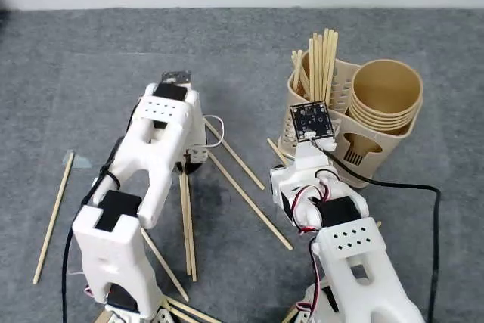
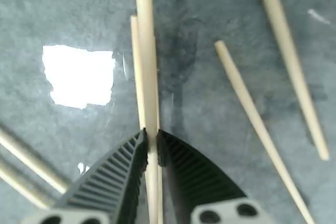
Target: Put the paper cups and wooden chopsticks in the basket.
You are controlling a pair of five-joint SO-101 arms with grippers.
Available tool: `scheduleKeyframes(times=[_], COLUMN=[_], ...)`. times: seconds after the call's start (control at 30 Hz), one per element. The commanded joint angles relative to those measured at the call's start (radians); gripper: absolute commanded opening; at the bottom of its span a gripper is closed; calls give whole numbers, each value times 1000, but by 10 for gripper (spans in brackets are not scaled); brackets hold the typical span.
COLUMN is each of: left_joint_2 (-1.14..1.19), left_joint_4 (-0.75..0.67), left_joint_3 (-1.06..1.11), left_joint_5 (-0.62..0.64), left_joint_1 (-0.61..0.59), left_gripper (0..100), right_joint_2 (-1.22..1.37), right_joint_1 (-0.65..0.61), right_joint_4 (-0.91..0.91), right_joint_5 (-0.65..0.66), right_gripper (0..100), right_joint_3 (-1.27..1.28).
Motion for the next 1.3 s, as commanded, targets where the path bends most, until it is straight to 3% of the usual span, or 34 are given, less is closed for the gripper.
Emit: scheduleKeyframes(times=[0.0, 0.23, 0.5, 0.7, 1.1, 1.27], left_joint_2=[-20, -40, -287, -361, -361, -353], left_joint_4=[80, 169, 153, -49, -555, -706], left_joint_3=[-120, -271, -521, -636, -636, -631], left_joint_5=[-17, -17, -17, -17, -9, -9], left_joint_1=[-6, -9, -12, 32, 206, 296], left_gripper=[9, 9, 9, 10, 10, 10], right_joint_2=[-76, -205, -271, -272, -268, -268], right_joint_1=[12, 22, -5, -35, -36, -35], right_joint_4=[8, 90, 259, 312, 295, 295], right_joint_5=[18, 28, 74, 74, 117, 138], right_gripper=[144, 143, 143, 143, 143, 143], right_joint_3=[-3, 14, 15, 18, 101, 120])
